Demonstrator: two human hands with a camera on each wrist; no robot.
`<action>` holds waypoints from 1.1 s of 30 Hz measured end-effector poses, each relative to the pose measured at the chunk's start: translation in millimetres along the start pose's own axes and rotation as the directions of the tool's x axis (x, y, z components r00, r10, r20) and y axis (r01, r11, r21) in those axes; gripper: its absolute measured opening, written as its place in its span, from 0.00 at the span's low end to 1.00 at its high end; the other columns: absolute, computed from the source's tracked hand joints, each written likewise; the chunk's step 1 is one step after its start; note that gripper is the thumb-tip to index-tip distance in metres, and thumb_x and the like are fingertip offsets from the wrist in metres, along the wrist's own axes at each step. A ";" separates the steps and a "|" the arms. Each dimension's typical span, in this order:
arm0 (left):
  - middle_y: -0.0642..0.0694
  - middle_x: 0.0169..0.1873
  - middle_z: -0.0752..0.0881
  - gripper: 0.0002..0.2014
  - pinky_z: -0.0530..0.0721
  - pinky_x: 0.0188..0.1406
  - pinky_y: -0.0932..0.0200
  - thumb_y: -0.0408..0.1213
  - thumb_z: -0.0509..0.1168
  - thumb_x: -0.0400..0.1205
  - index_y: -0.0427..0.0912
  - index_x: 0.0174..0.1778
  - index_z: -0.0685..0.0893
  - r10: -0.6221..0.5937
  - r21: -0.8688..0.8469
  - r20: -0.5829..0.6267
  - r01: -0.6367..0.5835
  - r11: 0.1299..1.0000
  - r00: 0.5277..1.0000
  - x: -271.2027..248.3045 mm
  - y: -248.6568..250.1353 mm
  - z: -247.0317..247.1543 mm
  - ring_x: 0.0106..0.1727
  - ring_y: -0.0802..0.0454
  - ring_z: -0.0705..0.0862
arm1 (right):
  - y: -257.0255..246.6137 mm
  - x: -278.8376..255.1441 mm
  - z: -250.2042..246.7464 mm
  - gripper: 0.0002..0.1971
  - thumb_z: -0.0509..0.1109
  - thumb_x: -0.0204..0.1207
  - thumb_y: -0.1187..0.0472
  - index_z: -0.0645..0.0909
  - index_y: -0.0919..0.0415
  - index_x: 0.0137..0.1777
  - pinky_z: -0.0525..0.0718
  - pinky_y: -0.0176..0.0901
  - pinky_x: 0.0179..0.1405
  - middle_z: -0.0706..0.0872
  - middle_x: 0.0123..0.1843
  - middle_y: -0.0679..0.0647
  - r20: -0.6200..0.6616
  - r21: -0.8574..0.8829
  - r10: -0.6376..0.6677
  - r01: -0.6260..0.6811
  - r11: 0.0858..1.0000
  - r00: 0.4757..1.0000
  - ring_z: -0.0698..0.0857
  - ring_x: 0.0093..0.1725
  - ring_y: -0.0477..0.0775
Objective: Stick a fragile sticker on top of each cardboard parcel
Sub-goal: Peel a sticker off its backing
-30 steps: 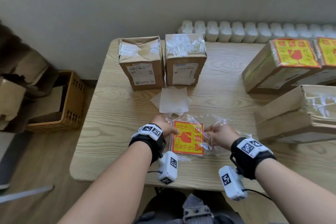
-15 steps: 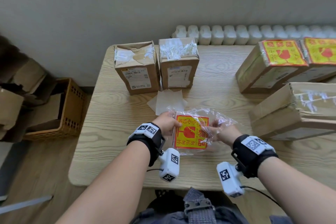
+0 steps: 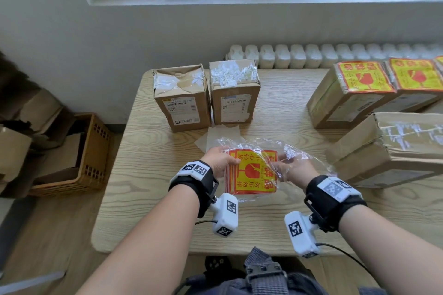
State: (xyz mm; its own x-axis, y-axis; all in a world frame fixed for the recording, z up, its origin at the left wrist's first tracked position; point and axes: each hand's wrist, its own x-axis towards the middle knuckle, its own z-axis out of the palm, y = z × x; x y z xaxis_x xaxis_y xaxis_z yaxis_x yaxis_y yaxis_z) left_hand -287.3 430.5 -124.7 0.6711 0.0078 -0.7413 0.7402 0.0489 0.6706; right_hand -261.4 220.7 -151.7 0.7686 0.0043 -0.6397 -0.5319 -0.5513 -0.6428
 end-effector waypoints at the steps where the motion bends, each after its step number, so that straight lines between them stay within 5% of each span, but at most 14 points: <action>1: 0.36 0.49 0.87 0.20 0.82 0.35 0.56 0.23 0.67 0.80 0.31 0.69 0.75 -0.005 0.004 -0.006 0.005 1.000 1.000 0.3 0.0 -0.3 0.48 0.44 0.87 | 3.8 5.9 -0.7 0.14 0.82 0.60 0.50 0.80 0.55 0.35 0.87 0.55 0.51 0.86 0.37 0.53 -0.016 0.020 0.012 -0.011 1.000 1.000 0.84 0.39 0.54; 3: 0.36 0.48 0.87 0.20 0.83 0.37 0.55 0.23 0.67 0.80 0.32 0.69 0.76 -0.009 0.011 -0.009 0.009 1.000 1.000 -0.1 1.0 -1.1 0.49 0.43 0.87 | 10.5 16.3 -1.4 0.20 0.82 0.51 0.46 0.83 0.59 0.36 0.89 0.59 0.54 0.89 0.36 0.52 -0.011 0.088 0.026 -0.025 0.996 1.000 0.88 0.39 0.53; 7: 0.39 0.41 0.86 0.15 0.83 0.46 0.49 0.20 0.64 0.81 0.30 0.64 0.78 0.006 0.031 -0.022 -0.005 0.999 1.000 0.5 0.7 -3.3 0.40 0.46 0.86 | -6.7 -4.1 1.7 0.08 0.74 0.72 0.64 0.83 0.67 0.34 0.89 0.59 0.52 0.90 0.38 0.63 -0.083 0.119 0.034 -0.024 0.993 0.996 0.89 0.41 0.61; 12: 0.30 0.58 0.86 0.19 0.84 0.58 0.43 0.22 0.67 0.80 0.30 0.68 0.78 -0.029 0.132 -0.111 0.044 0.990 0.993 7.6 -3.1 -9.8 0.58 0.35 0.86 | -4.7 -2.4 -1.8 0.09 0.69 0.73 0.71 0.79 0.60 0.35 0.88 0.68 0.48 0.86 0.35 0.61 -0.131 0.024 -0.093 0.097 0.995 0.987 0.87 0.37 0.62; 14: 0.31 0.59 0.86 0.20 0.83 0.63 0.41 0.25 0.70 0.78 0.28 0.67 0.79 -0.034 0.225 -0.152 0.068 0.972 0.988 13.8 -7.1 -13.0 0.60 0.35 0.86 | -2.6 -2.8 -4.6 0.10 0.67 0.75 0.71 0.80 0.57 0.35 0.87 0.62 0.48 0.87 0.36 0.58 -0.143 -0.022 -0.146 0.144 0.989 0.979 0.87 0.40 0.62; 18: 0.38 0.64 0.83 0.24 0.81 0.64 0.53 0.29 0.72 0.77 0.32 0.70 0.77 -0.030 0.460 -0.255 0.149 0.875 0.967 11.8 -12.5 -21.5 0.66 0.39 0.83 | -6.9 -9.3 -12.1 0.12 0.64 0.77 0.69 0.82 0.53 0.38 0.85 0.52 0.42 0.84 0.34 0.51 -0.257 -0.093 -0.188 0.170 0.981 0.948 0.82 0.37 0.58; 22: 0.39 0.62 0.85 0.30 0.83 0.63 0.44 0.36 0.79 0.70 0.37 0.68 0.78 -0.045 0.446 -0.235 0.149 0.883 0.971 14.3 -15.8 -23.7 0.61 0.39 0.85 | -12.8 -15.6 -19.4 0.11 0.61 0.79 0.65 0.84 0.53 0.51 0.81 0.47 0.42 0.85 0.39 0.51 -0.309 -0.183 -0.225 0.175 0.967 0.924 0.83 0.41 0.59; 27: 0.43 0.62 0.82 0.32 0.82 0.58 0.53 0.43 0.78 0.71 0.41 0.69 0.73 0.143 0.581 -0.301 0.062 0.811 0.943 16.5 -13.2 -19.3 0.62 0.44 0.82 | -28.4 -25.4 -29.9 0.14 0.61 0.80 0.65 0.86 0.55 0.56 0.77 0.43 0.42 0.85 0.44 0.54 -0.329 -0.254 -0.299 0.222 0.942 0.896 0.82 0.43 0.56; 33: 0.40 0.64 0.83 0.28 0.79 0.60 0.53 0.45 0.74 0.73 0.41 0.67 0.77 0.370 0.733 -0.370 0.023 0.679 0.852 8.1 2.3 -16.1 0.65 0.40 0.81 | -50.1 -37.1 -39.8 0.15 0.59 0.82 0.64 0.86 0.54 0.59 0.78 0.42 0.47 0.85 0.52 0.54 -0.331 -0.334 -0.383 0.272 0.902 0.862 0.80 0.48 0.55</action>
State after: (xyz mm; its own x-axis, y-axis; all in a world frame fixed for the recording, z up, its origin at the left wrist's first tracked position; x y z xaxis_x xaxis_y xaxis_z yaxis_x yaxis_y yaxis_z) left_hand -280.8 446.7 -129.5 0.8304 0.3942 -0.3937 0.5490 -0.6992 0.4580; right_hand -249.1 215.0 -79.0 0.9842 -0.0611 -0.1660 -0.1516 -0.7752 -0.6133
